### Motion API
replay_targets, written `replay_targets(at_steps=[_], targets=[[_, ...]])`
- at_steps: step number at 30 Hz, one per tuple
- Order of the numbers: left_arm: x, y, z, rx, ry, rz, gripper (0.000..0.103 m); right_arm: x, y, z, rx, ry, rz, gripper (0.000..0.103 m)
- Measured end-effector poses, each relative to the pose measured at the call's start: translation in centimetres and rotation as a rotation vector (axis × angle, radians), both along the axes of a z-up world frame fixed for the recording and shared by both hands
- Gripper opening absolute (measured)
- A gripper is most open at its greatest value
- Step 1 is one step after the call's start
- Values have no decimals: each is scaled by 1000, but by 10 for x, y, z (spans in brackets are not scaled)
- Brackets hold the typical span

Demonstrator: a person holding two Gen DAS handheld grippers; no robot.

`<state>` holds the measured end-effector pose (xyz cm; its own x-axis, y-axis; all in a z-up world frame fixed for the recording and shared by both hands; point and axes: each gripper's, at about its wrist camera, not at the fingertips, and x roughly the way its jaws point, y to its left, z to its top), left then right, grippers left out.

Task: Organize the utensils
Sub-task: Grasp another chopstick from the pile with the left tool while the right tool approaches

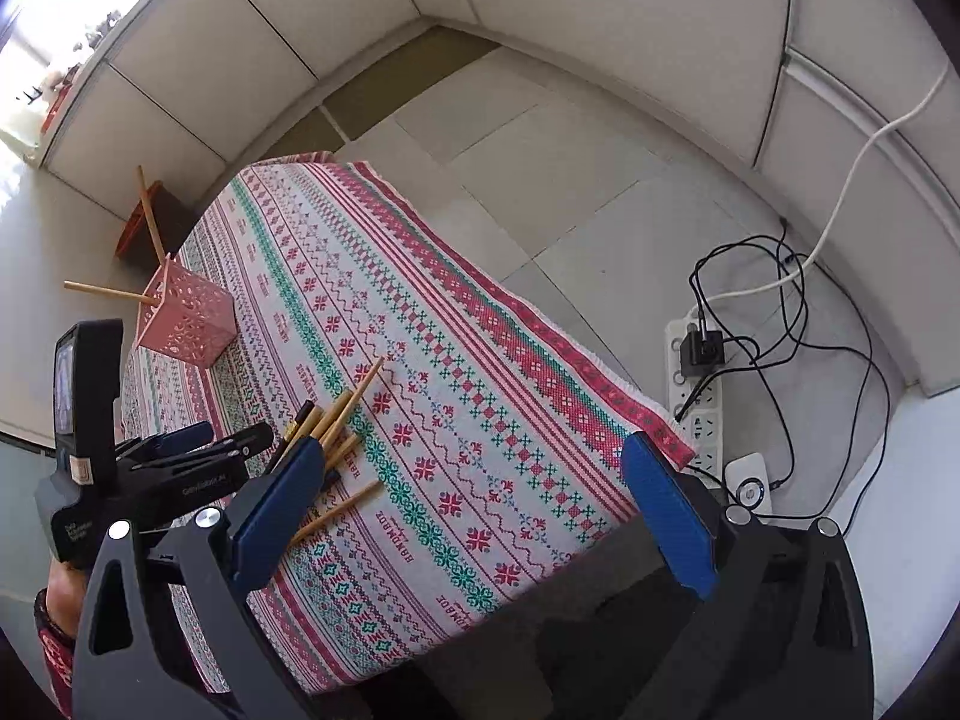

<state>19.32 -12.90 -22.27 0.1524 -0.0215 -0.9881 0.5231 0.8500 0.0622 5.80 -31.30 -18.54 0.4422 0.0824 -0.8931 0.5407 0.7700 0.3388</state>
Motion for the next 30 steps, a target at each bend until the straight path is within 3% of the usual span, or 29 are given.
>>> replay_targets(at_steps=[4,7,10,17,21,26,30], targets=[[13,-3,-17,54,19,6,62,2,-1,-4,-4,16,8,96],[21,2,-22,36,41,17,61,2,-2,-4,5,11,9,96],[25,6,-28,21,75,21,51,3,-4,-7,10,18,4,96],[24,7,-35,14,99,-5,42,4,-2,-9,15,32,11,96],[20,7,-24,-3,56,-3,40,4,-1,-9,16,36,11,96],[-1,-22,9,-137,27,-126,40,3,-4,-12,30,49,-12,96],[-17,-52,3,-127,1,-238,40,-4,-13,-6,11,36,-72,96]])
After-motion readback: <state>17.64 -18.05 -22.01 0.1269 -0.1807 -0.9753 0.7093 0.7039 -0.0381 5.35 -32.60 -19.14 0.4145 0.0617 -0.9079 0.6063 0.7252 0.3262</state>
